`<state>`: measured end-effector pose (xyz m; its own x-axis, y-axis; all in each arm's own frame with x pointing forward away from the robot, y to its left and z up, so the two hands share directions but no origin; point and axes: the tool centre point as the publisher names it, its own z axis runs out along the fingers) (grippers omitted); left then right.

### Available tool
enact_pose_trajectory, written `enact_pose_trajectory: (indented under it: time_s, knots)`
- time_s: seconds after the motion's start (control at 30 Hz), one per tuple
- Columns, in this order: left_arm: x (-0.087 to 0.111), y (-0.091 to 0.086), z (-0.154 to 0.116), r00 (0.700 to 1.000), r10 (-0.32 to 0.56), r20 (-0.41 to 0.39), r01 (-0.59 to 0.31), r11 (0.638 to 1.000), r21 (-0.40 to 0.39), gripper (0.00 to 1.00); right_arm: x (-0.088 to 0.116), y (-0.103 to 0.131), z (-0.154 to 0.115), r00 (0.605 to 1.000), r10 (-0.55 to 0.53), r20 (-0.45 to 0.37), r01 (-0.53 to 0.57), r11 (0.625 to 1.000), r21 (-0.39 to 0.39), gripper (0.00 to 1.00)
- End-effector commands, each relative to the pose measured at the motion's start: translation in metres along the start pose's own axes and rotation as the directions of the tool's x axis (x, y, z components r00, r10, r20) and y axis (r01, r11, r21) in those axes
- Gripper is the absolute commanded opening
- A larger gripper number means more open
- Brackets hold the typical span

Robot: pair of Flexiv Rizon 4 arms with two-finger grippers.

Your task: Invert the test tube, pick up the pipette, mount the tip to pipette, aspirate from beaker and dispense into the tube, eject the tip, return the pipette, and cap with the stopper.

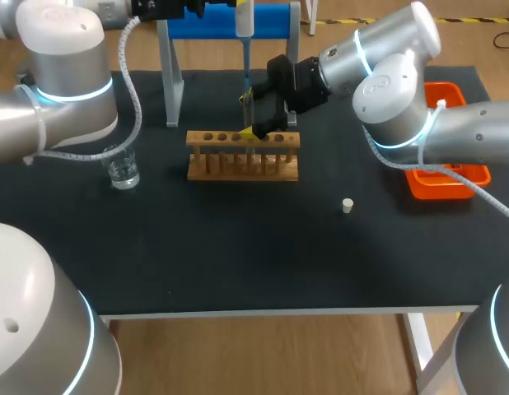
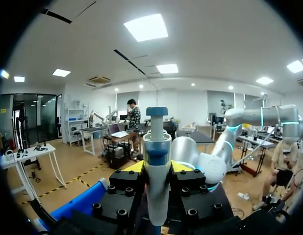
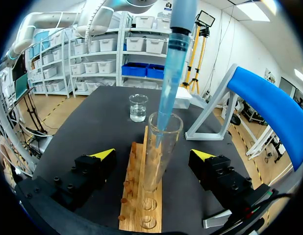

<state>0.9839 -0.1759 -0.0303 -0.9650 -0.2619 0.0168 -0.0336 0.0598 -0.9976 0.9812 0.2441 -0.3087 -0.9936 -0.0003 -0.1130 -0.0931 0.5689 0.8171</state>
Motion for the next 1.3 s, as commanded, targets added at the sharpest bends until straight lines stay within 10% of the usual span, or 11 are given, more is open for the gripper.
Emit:
enact_pose_trajectory:
  time_s: [0.03, 1.3]
  knots:
    - [-0.001, 0.002, 0.002, 1.0, 0.001, -0.005, -0.001, 1.0, 0.006, 0.0, 0.0, 0.0, -0.001, 1.0, 0.001, -0.003, -0.001, 1.0, 0.004, 1.0]
    - [-0.004, 0.016, 0.004, 1.0, -0.01, -0.006, 0.01, 1.0, 0.007, 0.0, 0.0, 0.0, -0.001, 1.0, 0.001, -0.003, -0.001, 1.0, 0.004, 1.0]
